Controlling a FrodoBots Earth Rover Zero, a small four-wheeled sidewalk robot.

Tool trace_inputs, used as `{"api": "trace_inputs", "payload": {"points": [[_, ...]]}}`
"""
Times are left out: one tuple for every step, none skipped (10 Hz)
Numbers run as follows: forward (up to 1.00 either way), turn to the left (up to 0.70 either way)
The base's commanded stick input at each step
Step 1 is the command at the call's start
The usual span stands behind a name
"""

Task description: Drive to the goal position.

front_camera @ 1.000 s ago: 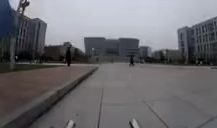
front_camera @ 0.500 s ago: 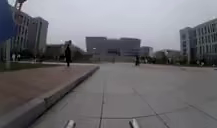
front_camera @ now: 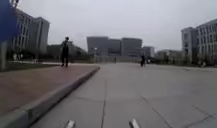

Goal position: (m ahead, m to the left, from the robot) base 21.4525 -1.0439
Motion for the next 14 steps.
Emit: {"api": "trace_inputs", "payload": {"points": [[0.7,-0.35],[0.7,-0.34],[0.7,-0.2],[0.7,-0.05],[0.7,-0.03],[0.7,-0.03],[0.7,-0.03],[0.7,-0.03],[0.7,-0.03],[0.7,-0.03],[0.7,-0.03],[0.7,-0.03],[0.7,-0.03],[0.7,-0.03]]}}
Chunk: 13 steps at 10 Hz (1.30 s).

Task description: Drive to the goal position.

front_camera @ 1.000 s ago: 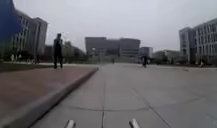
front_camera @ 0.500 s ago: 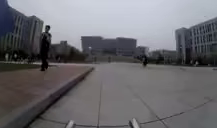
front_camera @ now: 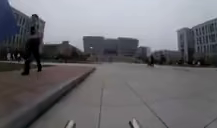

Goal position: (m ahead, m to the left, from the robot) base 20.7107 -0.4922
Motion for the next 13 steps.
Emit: {"api": "trace_inputs", "payload": {"points": [[0.7,-0.03],[0.7,-0.03],[0.7,-0.03],[0.7,-0.03],[0.7,-0.03],[0.7,-0.03],[0.7,-0.03],[0.7,-0.03],[0.7,-0.03],[0.7,-0.03],[0.7,-0.03],[0.7,-0.03],[0.7,-0.03]]}}
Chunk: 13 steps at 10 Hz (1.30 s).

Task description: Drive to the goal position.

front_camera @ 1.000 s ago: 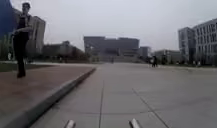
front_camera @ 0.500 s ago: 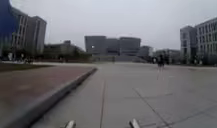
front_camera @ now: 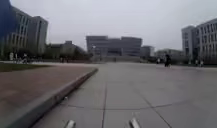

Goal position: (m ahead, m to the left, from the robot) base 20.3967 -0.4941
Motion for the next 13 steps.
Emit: {"api": "trace_inputs", "payload": {"points": [[0.7,-0.03],[0.7,-0.03],[0.7,-0.03],[0.7,-0.03],[0.7,-0.03],[0.7,-0.03],[0.7,-0.03],[0.7,-0.03],[0.7,-0.08],[0.7,-0.15],[0.7,-0.32],[0.7,-0.35],[0.7,-0.35]]}}
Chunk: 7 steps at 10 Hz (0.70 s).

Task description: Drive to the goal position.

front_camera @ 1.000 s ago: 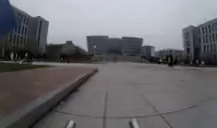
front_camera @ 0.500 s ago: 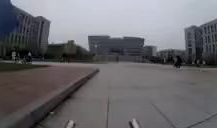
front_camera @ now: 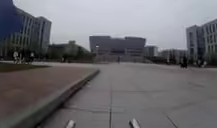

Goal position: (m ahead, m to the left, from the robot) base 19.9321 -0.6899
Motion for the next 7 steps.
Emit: {"api": "trace_inputs", "payload": {"points": [[0.7,-0.35],[0.7,-0.3],[0.7,-0.03],[0.7,-0.02],[0.7,-0.02],[0.7,-0.02],[0.7,-0.02]]}}
